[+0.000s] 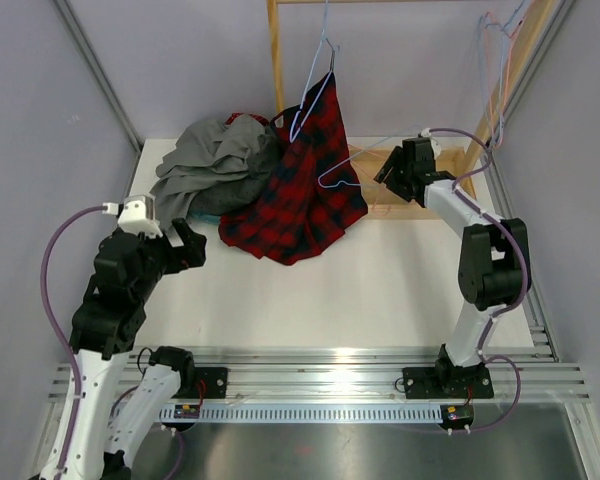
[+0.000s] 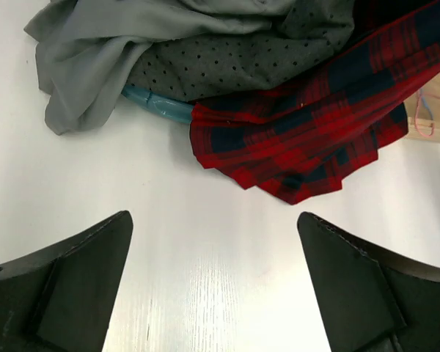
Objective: Remove the skirt from the hanger
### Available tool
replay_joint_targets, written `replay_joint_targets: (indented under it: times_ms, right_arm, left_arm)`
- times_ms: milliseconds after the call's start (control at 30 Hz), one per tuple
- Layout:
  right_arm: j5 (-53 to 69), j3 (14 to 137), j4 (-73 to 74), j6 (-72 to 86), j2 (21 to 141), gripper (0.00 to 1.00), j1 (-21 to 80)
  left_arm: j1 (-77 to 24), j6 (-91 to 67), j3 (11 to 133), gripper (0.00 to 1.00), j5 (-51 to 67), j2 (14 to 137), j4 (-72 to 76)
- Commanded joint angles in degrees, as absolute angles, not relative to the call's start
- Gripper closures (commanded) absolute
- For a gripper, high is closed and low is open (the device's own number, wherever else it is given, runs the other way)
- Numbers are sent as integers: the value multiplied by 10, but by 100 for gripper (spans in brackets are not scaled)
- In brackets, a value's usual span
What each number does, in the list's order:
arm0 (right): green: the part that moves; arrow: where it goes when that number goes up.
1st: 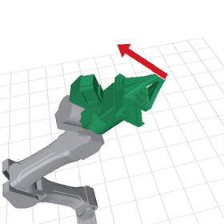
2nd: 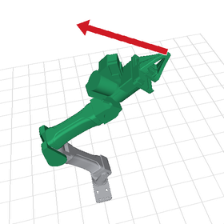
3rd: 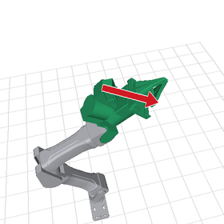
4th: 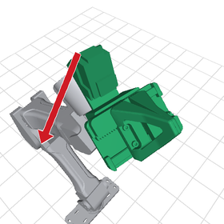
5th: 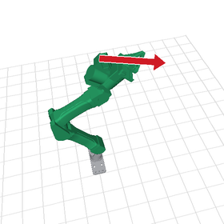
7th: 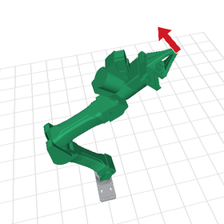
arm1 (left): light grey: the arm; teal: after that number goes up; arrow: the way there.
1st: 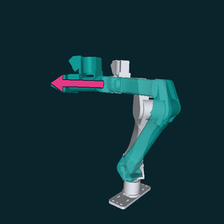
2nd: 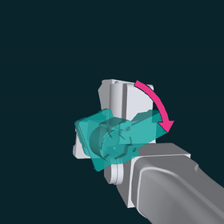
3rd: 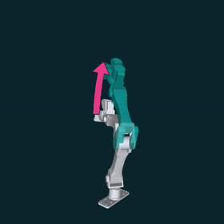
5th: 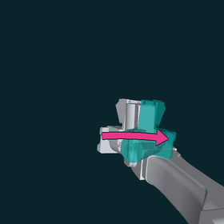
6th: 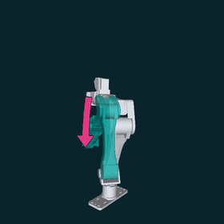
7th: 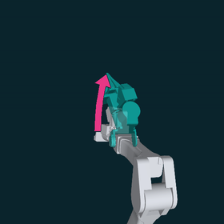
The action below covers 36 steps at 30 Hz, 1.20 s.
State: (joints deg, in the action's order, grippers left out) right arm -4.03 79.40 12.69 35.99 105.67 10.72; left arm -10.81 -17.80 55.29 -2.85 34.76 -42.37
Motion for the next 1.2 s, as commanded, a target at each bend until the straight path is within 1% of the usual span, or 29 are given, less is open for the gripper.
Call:
replay_joint_targets:
  times_ms: [0, 67, 200, 267, 333, 367, 433, 467, 500, 533, 667, 767, 900, 1033, 1167]
  right_arm:
    - [-65, 813, 105, 367, 1084, 31, 105]
    - [-63, 816, 104, 368, 1103, 37, 105]
    - [-53, 823, 84, 373, 1137, 39, 105]
    - [-53, 834, 85, 372, 1158, 41, 105]
    - [-53, 851, 85, 368, 1170, 46, 105]
    - [-55, 855, 85, 366, 1178, 59, 105]
    - [-56, 867, 85, 362, 1180, 73, 105]
    - [-60, 872, 89, 358, 1183, 87, 105]
    - [-61, 880, 95, 352, 1181, 95, 105]
    - [-63, 883, 100, 344, 1180, 100, 105]
    - [-87, 890, 127, 319, 1135, 100, 105]
    - [-98, 904, 175, 294, 1087, 100, 105]
    - [-90, 918, 269, 270, 1018, 100, 105]
    - [-80, 892, 341, 244, 941, 100, 105]
    - [-83, 834, 402, 227, 849, 100, 105]
  left_arm:
    - [-110, -171, 547, 1, -30, 330, -411]
    - [-110, -174, 530, 1, -21, 326, -403]
    - [-110, -179, 503, 1, -10, 319, -382]
    - [-110, -179, 494, 1, -8, 317, -378]
    - [-110, -178, 492, 1, -9, 317, -375]
    - [-110, -178, 491, 1, -9, 319, -375]
    - [-110, -178, 490, 1, -7, 318, -374]
    - [-110, -178, 489, 1, -6, 319, -374]
    - [-110, -178, 488, 1, -5, 318, -373]
    - [-110, -178, 488, 1, -4, 319, -374]
    - [-110, -177, 488, 1, -4, 317, -374]
    - [-110, -175, 490, 1, -4, 319, -374]
    - [-110, -171, 509, 1, 25, 322, -378]
    - [-110, -157, 547, 1, 125, 331, -375]
    - [-115, -114, 584, 1, 213, 343, -360]
